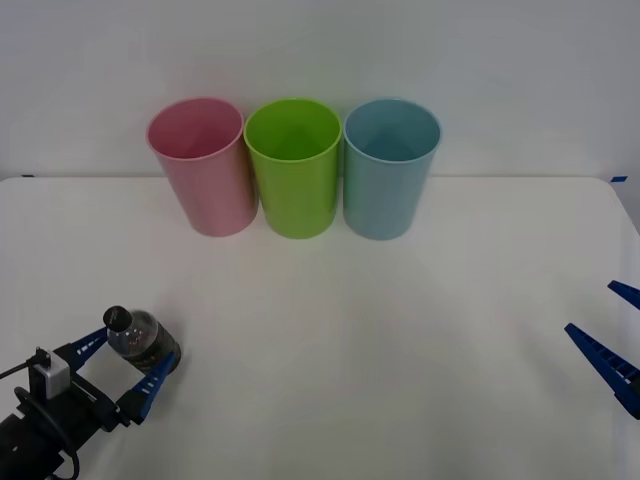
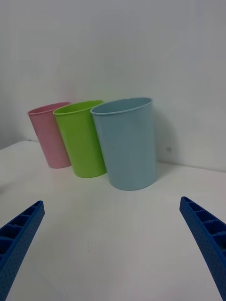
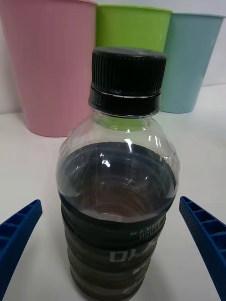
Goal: Grasp the object on the table and drop it into the matching bin: aluminum can to the light blue bin, PET bottle to the pink bin.
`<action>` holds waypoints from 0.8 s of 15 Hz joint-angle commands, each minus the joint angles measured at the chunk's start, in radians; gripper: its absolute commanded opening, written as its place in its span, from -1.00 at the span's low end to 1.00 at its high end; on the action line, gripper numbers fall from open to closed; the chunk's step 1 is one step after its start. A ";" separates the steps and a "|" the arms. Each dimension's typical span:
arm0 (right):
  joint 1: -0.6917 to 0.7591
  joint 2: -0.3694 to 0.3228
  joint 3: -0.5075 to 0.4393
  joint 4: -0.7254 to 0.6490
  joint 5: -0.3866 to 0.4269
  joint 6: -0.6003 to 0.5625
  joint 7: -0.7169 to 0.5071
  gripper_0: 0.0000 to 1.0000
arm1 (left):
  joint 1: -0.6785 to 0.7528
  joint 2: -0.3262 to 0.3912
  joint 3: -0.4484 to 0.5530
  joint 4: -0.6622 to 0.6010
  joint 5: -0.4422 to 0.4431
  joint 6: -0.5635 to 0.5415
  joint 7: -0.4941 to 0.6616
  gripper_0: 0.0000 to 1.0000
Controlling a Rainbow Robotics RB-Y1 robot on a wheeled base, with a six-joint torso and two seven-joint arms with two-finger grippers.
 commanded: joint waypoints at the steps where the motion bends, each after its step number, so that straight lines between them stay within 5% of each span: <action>1: 0.000 0.000 0.000 0.000 0.000 0.000 0.000 1.00 | -0.036 -0.017 0.000 0.032 -0.011 0.003 -0.009 1.00; 8: 0.000 0.000 0.000 0.000 0.000 0.000 0.000 1.00 | -0.059 -0.017 -0.003 0.047 -0.029 0.003 -0.004 1.00; 9: 0.000 0.000 0.000 0.000 0.000 0.000 0.000 1.00 | -0.059 -0.017 -0.003 0.046 -0.031 0.003 -0.004 0.75; 10: 0.000 0.000 0.000 0.000 0.000 0.000 0.000 1.00 | -0.059 -0.017 -0.003 0.046 -0.029 0.003 -0.004 -0.17; 11: 0.000 0.000 0.000 0.000 0.000 0.000 0.000 1.00 | -0.059 -0.018 -0.003 0.047 -0.029 0.003 -0.003 -0.69; 12: 0.000 0.000 0.000 0.000 0.000 0.000 0.000 1.00 | -0.059 -0.017 -0.003 0.047 -0.029 0.003 -0.001 -1.00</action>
